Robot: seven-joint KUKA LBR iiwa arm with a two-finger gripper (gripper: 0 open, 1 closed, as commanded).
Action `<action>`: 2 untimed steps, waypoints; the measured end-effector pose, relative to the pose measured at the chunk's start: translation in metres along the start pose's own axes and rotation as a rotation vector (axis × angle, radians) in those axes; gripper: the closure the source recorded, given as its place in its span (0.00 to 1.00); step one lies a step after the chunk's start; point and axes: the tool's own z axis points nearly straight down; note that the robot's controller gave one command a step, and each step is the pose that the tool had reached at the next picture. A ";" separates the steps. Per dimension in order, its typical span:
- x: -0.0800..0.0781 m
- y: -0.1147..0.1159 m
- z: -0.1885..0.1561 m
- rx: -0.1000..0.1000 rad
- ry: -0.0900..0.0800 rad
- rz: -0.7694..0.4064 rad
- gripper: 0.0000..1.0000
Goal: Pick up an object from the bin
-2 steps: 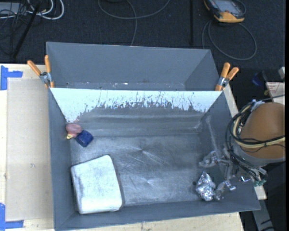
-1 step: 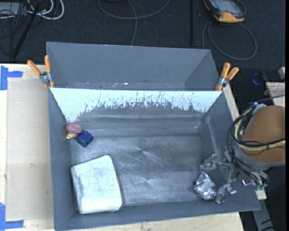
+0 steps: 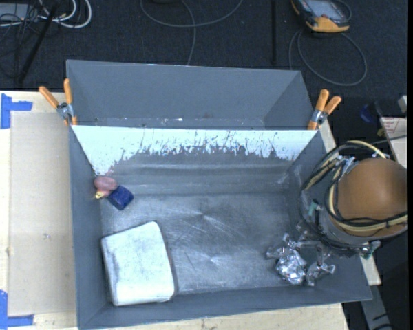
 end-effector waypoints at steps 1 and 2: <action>-0.007 0.009 0.002 -0.002 0.004 -0.227 0.00; 0.004 0.004 0.003 0.002 0.021 -0.222 1.00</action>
Offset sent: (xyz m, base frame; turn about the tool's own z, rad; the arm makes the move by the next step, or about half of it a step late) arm -0.0085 -0.0058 -0.0060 -0.2225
